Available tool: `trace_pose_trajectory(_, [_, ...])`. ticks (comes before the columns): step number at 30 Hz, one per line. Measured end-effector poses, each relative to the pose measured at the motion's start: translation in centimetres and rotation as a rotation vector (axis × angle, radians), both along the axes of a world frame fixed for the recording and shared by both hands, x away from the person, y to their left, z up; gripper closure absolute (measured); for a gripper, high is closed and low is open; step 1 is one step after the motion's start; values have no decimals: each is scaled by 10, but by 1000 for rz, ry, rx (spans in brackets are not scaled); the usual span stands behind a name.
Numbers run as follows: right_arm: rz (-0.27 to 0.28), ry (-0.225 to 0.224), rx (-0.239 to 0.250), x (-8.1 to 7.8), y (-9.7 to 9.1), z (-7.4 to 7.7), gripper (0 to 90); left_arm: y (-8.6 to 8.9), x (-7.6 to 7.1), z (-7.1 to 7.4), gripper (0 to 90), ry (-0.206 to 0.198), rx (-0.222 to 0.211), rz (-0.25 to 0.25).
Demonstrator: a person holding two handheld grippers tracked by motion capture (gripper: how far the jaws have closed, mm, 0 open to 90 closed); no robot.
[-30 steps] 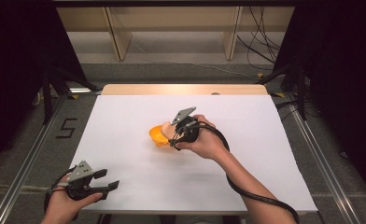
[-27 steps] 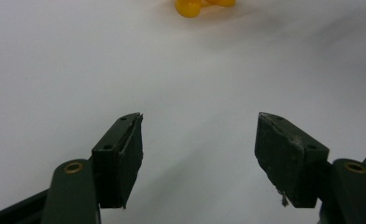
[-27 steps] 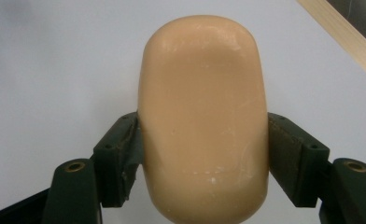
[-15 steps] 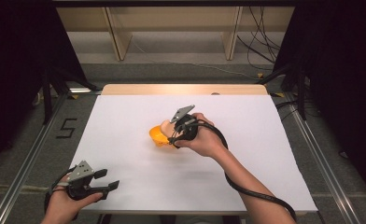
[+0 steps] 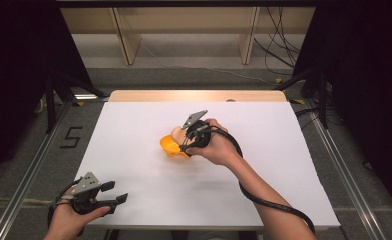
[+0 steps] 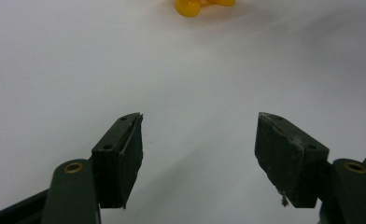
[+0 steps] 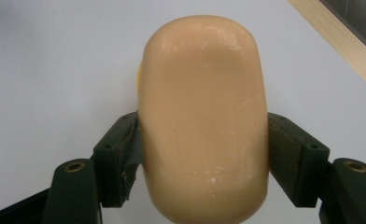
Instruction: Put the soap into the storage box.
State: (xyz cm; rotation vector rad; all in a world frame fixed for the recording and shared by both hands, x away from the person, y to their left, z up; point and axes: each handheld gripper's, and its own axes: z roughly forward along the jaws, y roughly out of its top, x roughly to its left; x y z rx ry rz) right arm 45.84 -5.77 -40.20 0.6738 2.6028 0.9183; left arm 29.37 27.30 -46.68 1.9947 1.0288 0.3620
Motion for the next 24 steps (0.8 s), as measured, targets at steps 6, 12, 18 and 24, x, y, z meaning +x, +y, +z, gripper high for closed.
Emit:
trace_pose_trajectory(6, [-1,0,5,4,2,-3,332,0,0,0,322,-1,-4,5])
trace_pose_trajectory(12, [-5,1,6,8,4,-6,332,0,0,0,321,-3,-4,4])
trace_pose_trajectory(18, [0,5,7,11,5,-8,332,0,0,0,321,-4,-4,7])
trace_pose_trajectory(24, [3,8,4,14,6,-10,332,0,0,-1,321,-11,-13,14])
